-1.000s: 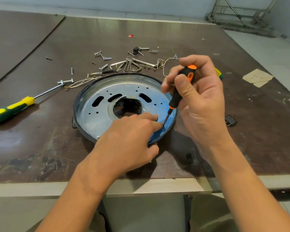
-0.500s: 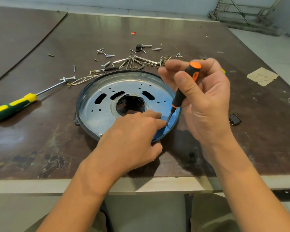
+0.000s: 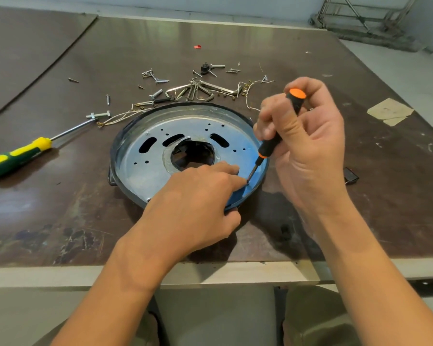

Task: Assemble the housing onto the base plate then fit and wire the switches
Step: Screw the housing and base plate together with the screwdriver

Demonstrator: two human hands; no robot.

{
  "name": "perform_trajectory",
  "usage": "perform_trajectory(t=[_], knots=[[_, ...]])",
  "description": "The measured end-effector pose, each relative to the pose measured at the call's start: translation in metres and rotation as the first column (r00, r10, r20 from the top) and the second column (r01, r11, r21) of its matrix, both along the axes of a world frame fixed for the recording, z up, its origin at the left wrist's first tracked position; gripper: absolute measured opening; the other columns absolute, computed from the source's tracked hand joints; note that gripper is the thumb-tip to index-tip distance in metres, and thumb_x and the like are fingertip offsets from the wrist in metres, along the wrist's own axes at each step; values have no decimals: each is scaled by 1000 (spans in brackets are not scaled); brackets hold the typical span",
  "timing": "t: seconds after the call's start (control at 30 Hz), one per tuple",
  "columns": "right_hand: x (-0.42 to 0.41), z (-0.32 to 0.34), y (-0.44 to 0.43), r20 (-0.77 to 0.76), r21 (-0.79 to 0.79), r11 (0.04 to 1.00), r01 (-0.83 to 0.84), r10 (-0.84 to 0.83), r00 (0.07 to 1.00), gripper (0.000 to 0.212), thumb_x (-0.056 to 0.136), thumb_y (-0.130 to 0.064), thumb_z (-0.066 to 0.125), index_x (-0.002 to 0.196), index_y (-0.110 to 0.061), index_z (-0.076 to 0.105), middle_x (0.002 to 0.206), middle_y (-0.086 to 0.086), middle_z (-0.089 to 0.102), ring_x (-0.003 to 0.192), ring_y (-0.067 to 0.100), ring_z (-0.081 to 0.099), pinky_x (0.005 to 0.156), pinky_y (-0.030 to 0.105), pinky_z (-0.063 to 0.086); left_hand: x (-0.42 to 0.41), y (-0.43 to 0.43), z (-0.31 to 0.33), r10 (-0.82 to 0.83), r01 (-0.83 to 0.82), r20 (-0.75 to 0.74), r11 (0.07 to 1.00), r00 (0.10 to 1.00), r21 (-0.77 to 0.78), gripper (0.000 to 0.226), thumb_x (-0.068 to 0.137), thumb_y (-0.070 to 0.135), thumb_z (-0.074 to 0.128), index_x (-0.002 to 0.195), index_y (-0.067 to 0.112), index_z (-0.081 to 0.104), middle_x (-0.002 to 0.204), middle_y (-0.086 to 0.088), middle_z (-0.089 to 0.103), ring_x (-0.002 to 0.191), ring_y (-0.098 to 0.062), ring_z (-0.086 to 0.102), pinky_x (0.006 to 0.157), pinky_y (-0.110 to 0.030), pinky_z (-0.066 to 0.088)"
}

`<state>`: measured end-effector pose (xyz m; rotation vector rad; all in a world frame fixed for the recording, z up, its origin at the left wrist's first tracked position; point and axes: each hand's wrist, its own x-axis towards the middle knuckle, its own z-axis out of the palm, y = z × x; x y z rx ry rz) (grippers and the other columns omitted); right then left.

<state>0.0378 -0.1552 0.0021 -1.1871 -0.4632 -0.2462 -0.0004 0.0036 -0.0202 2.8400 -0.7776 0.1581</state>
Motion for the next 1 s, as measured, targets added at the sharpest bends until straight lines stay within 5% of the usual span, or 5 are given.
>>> perform_trajectory(t=[0.13, 0.33, 0.57, 0.77, 1.0], knots=[[-2, 1, -3, -82, 79, 990, -116, 122, 989, 27, 107, -16, 36, 120, -3, 55, 94, 12, 63, 81, 21, 56, 75, 32, 49, 0, 0, -1, -8, 8, -4, 1000, 1000, -18, 41, 84, 41, 55, 124, 35, 60, 122, 15, 57, 97, -14, 61, 68, -30, 55], [-6, 4, 5, -37, -22, 999, 36, -37, 999, 27, 87, -10, 73, 101, -12, 50, 84, 5, 67, 71, 21, 63, 66, 36, 49, 0, 0, -1, -4, 4, 15, 1000, 1000, -23, 46, 83, 41, 56, 128, 34, 59, 134, 13, 56, 108, -19, 62, 77, -39, 57], [-5, 3, 2, -96, 17, 995, -102, 103, 990, 33, 108, -14, 28, 117, -1, 58, 95, 8, 67, 87, 20, 59, 79, 32, 51, 1, 0, -3, -15, 16, 20, 998, 1000, -60, 49, 85, 41, 58, 133, 36, 57, 140, 14, 53, 114, -15, 59, 79, -31, 53], [-7, 1, 7, -61, -35, 999, 4, -6, 998, 19, 93, -3, 61, 101, -11, 46, 90, 8, 71, 75, 22, 65, 76, 35, 52, 1, 1, -3, -18, 21, 40, 998, 999, -63, 51, 85, 42, 58, 135, 37, 56, 146, 15, 49, 119, -16, 57, 83, -32, 52], [-6, 2, -1, -101, 61, 995, -81, 87, 991, 34, 109, -17, 27, 117, -4, 58, 92, 11, 65, 80, 21, 54, 75, 30, 48, 2, 0, -3, -24, 26, 33, 997, 999, -68, 49, 85, 42, 58, 133, 37, 56, 143, 15, 51, 116, -15, 58, 78, -27, 49]])
